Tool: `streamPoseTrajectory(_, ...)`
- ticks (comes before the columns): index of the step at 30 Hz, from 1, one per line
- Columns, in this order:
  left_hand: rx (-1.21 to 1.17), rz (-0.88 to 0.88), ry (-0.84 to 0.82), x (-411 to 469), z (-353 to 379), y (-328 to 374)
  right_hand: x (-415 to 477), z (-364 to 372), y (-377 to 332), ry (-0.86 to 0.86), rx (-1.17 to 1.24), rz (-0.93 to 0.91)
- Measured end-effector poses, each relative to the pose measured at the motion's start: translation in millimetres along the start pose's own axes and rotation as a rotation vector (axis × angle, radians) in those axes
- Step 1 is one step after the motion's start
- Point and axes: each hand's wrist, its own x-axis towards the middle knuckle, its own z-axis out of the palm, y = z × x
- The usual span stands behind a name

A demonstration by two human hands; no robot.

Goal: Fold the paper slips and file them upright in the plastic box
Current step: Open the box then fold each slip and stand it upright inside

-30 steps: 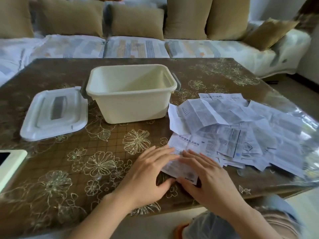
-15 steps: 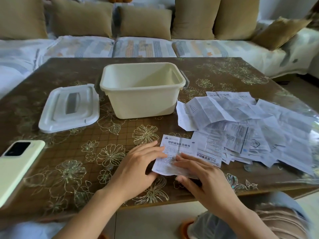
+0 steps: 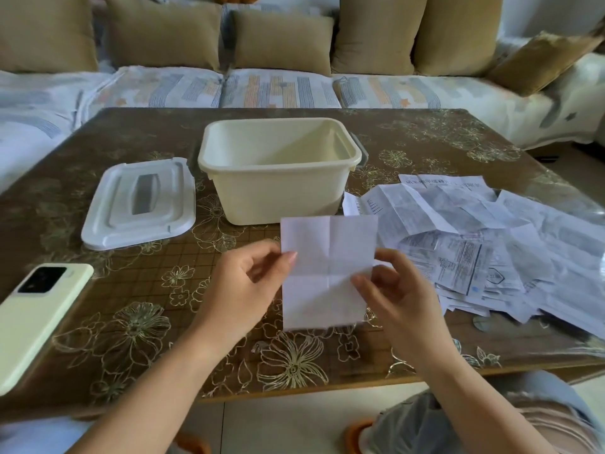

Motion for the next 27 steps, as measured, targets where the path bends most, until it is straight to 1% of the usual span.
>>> streamPoseTrajectory(2,-0.034,-0.032,0.043,1.9,-3.1,0.0,5.0,6.3,-4.6,-0.011,0.054,0.033)
streamPoseTrajectory(4,-0.016,-0.089,0.052,1.6,-5.4,-4.4,6.6,11.6,-5.2,-0.017,0.040,0.071)
streamPoseTrajectory(8,-0.091,-0.294,-0.017,-2.4,-6.5,-9.3,6.2,19.9,-1.2,-0.020,0.039,0.177)
streamPoseTrajectory(10,-0.110,-0.377,-0.023,-4.2,-5.5,-11.4,5.9,22.4,3.0,-0.023,0.044,0.188)
streamPoseTrajectory(12,-0.137,-0.450,0.001,-4.3,-5.8,-14.7,4.7,21.2,5.0,-0.041,0.001,0.134)
streamPoseTrajectory(14,-0.173,-0.517,0.032,-4.2,-7.3,-17.9,2.5,17.5,5.5,-0.096,-0.107,0.038)
streamPoseTrajectory(17,-0.192,-0.569,0.045,-4.0,-8.1,-20.9,1.5,16.5,7.2,-0.195,-0.272,-0.097)
streamPoseTrajectory(18,-0.199,-0.578,0.037,-4.0,-7.9,-21.0,2.3,17.9,6.6,-0.192,-0.276,-0.093)
streamPoseTrajectory(19,-0.209,-0.584,0.022,-3.9,-7.6,-20.3,4.3,19.3,5.2,-0.174,-0.241,-0.052)
streamPoseTrajectory(22,-0.249,-0.614,-0.072,-4.5,-6.0,-14.6,12.0,24.7,-1.2,-0.109,-0.065,0.147)
streamPoseTrajectory(23,-0.251,-0.625,-0.102,-5.1,-5.7,-12.9,14.8,25.9,-2.4,-0.079,-0.054,0.191)
streamPoseTrajectory(25,-0.222,-0.636,-0.108,-6.9,-5.6,-10.8,19.0,28.2,-0.2,-0.023,-0.201,0.200)
streamPoseTrajectory(27,-0.150,-0.628,-0.065,-8.3,-7.1,-11.2,21.9,31.4,5.9,-0.002,-0.350,0.194)
